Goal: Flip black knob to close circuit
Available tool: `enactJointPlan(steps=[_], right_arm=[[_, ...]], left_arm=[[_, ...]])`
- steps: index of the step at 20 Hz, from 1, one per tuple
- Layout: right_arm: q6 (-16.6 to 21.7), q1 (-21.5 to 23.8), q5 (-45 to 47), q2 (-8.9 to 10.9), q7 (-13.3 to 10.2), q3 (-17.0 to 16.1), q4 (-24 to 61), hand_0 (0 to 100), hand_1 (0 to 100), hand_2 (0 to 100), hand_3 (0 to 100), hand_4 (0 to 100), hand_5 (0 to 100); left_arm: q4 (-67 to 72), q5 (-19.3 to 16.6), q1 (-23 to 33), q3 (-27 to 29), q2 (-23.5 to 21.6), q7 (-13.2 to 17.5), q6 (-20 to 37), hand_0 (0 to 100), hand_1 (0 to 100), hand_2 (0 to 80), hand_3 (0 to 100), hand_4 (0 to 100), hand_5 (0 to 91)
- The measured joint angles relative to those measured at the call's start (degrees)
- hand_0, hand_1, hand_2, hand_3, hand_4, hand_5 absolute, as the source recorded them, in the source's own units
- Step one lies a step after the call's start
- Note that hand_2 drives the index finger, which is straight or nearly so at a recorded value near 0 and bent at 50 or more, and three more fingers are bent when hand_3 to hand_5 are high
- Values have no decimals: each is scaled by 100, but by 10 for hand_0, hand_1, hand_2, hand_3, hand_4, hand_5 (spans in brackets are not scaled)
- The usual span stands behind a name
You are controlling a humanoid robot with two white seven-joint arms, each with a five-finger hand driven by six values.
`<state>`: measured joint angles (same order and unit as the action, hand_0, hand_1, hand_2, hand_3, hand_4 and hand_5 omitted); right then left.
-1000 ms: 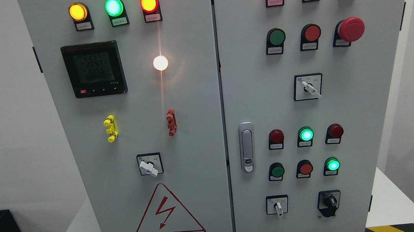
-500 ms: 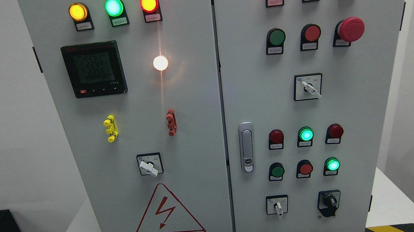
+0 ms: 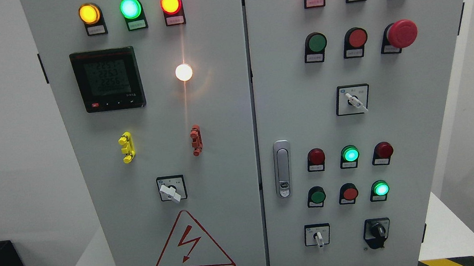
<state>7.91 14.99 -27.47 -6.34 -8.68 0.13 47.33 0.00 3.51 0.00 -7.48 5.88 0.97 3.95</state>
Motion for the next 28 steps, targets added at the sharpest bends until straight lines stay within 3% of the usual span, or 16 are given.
enactJointPlan(steps=[7, 16, 28], right_arm=[[-7, 4, -992, 0, -323, -7, 933, 0, 0, 828, 947, 830, 867], [-143, 1, -2182, -4, -392, -84, 2178, 0, 0, 853, 977, 860, 899], [-705, 79, -3148, -6, 75, -215, 3806, 0, 0, 866, 1000, 880, 918]], left_arm=[[0, 0, 0, 0, 0, 0, 0, 120, 556, 0, 0, 0, 0], [0, 0, 0, 0, 0, 0, 0, 120, 556, 0, 0, 0, 0], [0, 0, 0, 0, 0, 0, 0, 120, 556, 0, 0, 0, 0]])
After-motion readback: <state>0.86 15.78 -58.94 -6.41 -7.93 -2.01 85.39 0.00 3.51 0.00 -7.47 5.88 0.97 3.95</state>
